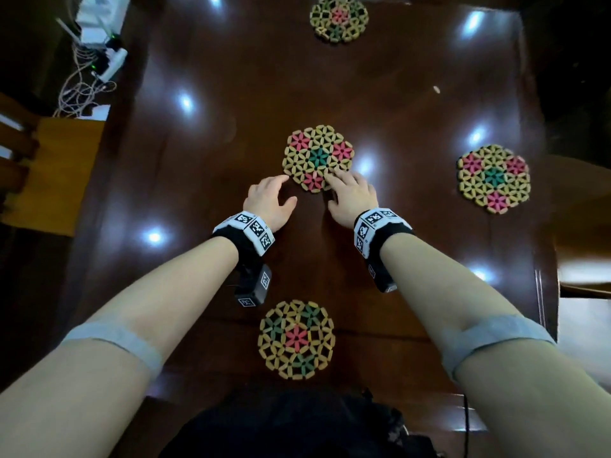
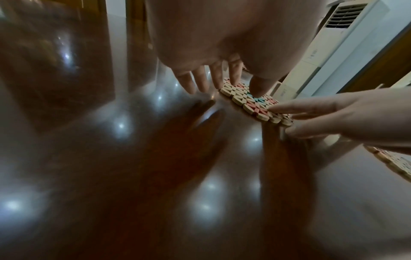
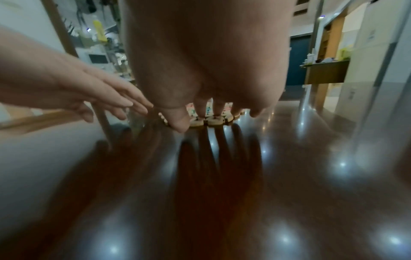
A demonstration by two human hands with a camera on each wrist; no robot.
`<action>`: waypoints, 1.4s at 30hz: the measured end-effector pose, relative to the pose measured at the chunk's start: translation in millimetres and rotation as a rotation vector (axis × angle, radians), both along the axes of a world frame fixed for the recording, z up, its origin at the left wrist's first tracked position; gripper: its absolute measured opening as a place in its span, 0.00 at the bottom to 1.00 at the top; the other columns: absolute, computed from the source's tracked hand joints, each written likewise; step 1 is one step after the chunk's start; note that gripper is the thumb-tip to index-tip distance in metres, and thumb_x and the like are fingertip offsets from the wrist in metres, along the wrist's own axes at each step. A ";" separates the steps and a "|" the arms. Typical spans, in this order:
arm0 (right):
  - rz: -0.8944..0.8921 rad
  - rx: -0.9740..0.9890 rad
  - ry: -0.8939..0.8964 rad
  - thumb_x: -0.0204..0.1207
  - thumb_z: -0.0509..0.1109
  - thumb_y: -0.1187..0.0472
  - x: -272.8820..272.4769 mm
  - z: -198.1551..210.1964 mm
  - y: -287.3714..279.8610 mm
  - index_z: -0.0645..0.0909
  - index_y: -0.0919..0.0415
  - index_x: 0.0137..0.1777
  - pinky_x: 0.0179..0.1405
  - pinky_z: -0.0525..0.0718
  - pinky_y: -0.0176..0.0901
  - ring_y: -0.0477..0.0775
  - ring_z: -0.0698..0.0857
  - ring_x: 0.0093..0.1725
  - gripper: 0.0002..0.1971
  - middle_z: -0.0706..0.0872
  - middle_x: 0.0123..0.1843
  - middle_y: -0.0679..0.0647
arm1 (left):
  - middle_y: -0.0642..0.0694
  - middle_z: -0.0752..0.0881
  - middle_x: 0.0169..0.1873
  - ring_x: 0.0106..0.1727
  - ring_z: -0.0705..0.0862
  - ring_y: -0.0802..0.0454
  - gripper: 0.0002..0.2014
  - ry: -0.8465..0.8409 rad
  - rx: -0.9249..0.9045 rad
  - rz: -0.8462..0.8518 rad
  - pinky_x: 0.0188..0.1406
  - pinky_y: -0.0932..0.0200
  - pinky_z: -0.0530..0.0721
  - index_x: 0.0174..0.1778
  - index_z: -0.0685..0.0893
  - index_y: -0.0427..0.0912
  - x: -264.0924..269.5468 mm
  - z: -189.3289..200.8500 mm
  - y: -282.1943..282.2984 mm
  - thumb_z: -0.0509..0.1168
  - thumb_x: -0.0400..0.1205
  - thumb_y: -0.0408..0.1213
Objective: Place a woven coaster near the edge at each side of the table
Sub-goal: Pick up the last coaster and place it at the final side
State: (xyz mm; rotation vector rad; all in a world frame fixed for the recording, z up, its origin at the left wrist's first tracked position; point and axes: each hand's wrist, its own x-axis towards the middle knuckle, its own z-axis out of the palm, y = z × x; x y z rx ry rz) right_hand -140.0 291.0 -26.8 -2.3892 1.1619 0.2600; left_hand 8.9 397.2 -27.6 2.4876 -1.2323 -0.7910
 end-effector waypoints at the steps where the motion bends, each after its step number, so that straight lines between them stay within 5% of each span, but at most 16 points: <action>1: -0.002 -0.027 -0.024 0.78 0.60 0.59 -0.5 -1.0 0.2 0.67 0.48 0.79 0.79 0.58 0.54 0.56 0.61 0.82 0.28 0.67 0.83 0.49 | 0.46 0.76 0.73 0.72 0.74 0.40 0.27 0.017 -0.010 0.031 0.69 0.44 0.75 0.76 0.70 0.49 1.6 -0.6 -0.1 0.64 0.80 0.50; 7: 0.100 0.001 -0.062 0.77 0.58 0.64 -18.7 2.8 22.9 0.75 0.44 0.74 0.77 0.64 0.51 0.51 0.68 0.79 0.26 0.75 0.78 0.42 | 0.45 0.81 0.68 0.70 0.77 0.45 0.35 0.178 -0.083 0.349 0.69 0.51 0.75 0.73 0.72 0.42 5.1 -1.9 -10.2 0.74 0.72 0.51; 11: -0.021 0.179 -0.169 0.76 0.60 0.66 -27.8 1.5 26.8 0.84 0.47 0.65 0.76 0.72 0.48 0.48 0.71 0.77 0.22 0.80 0.74 0.44 | 0.41 0.78 0.69 0.69 0.79 0.42 0.39 0.220 0.025 0.471 0.67 0.48 0.79 0.72 0.72 0.42 0.3 -4.1 -18.3 0.79 0.67 0.49; 16: -0.052 0.281 -0.202 0.75 0.61 0.68 -28.3 7.7 22.9 0.89 0.54 0.58 0.74 0.72 0.41 0.49 0.75 0.74 0.19 0.82 0.72 0.48 | 0.43 0.81 0.65 0.62 0.82 0.44 0.32 0.216 0.046 0.491 0.52 0.55 0.78 0.66 0.77 0.41 1.0 -2.0 -9.8 0.78 0.69 0.45; 20: -0.035 0.318 -0.121 0.76 0.59 0.67 -25.4 11.0 32.0 0.86 0.54 0.63 0.77 0.69 0.46 0.53 0.72 0.78 0.20 0.78 0.76 0.50 | 0.49 0.81 0.48 0.46 0.79 0.50 0.18 0.221 -0.012 0.421 0.43 0.57 0.73 0.50 0.78 0.43 3.3 7.4 4.3 0.77 0.71 0.44; 23: -0.119 0.312 -0.095 0.76 0.60 0.64 -19.7 18.9 42.5 0.84 0.52 0.64 0.70 0.76 0.46 0.57 0.78 0.71 0.19 0.81 0.72 0.52 | 0.51 0.83 0.39 0.45 0.84 0.50 0.16 0.312 -0.099 0.399 0.44 0.56 0.80 0.46 0.77 0.43 5.8 16.1 13.1 0.77 0.71 0.42; 27: -0.298 0.270 -0.215 0.79 0.63 0.61 -12.1 30.1 61.5 0.76 0.58 0.71 0.66 0.73 0.41 0.58 0.78 0.71 0.20 0.79 0.73 0.57 | 0.45 0.90 0.50 0.51 0.89 0.48 0.22 0.537 -0.174 0.392 0.57 0.48 0.87 0.60 0.82 0.43 11.1 32.2 28.1 0.76 0.71 0.38; 31: -0.582 0.302 -0.331 0.80 0.63 0.54 2.9 41.0 101.0 0.69 0.60 0.75 0.72 0.73 0.48 0.57 0.77 0.72 0.25 0.77 0.75 0.59 | 0.41 0.89 0.53 0.53 0.89 0.45 0.19 0.663 -0.296 0.418 0.56 0.43 0.88 0.58 0.84 0.44 34.8 46.9 60.8 0.75 0.71 0.35; 35: -0.735 0.351 -0.369 0.80 0.61 0.48 24.3 49.1 151.6 0.73 0.64 0.72 0.72 0.76 0.52 0.61 0.82 0.68 0.26 0.82 0.69 0.61 | 0.39 0.89 0.52 0.52 0.90 0.44 0.18 0.792 -0.377 0.440 0.54 0.41 0.89 0.58 0.83 0.42 61.3 63.1 104.1 0.75 0.72 0.33; 37: -0.758 0.389 -0.397 0.80 0.59 0.45 39.3 52.4 182.9 0.80 0.68 0.60 0.67 0.81 0.60 0.65 0.86 0.61 0.25 0.86 0.62 0.66 | 0.38 0.89 0.52 0.52 0.90 0.44 0.18 0.858 -0.396 0.422 0.52 0.41 0.89 0.59 0.83 0.40 73.0 72.3 130.5 0.73 0.74 0.31; 39: -0.782 0.478 -0.453 0.82 0.57 0.44 58.3 59.8 220.6 0.82 0.66 0.47 0.58 0.86 0.57 0.63 0.88 0.53 0.24 0.88 0.52 0.65 | 0.38 0.88 0.54 0.54 0.89 0.43 0.16 0.904 -0.406 0.392 0.52 0.41 0.89 0.58 0.82 0.41 84.8 78.5 159.9 0.72 0.74 0.31; 42: -0.808 0.655 -0.486 0.83 0.54 0.43 82.8 71.5 275.4 0.77 0.60 0.56 0.40 0.84 0.44 0.56 0.87 0.47 0.20 0.85 0.50 0.54 | 0.38 0.88 0.56 0.55 0.89 0.42 0.15 0.940 -0.394 0.391 0.52 0.40 0.89 0.57 0.82 0.44 102.8 80.7 207.3 0.71 0.75 0.32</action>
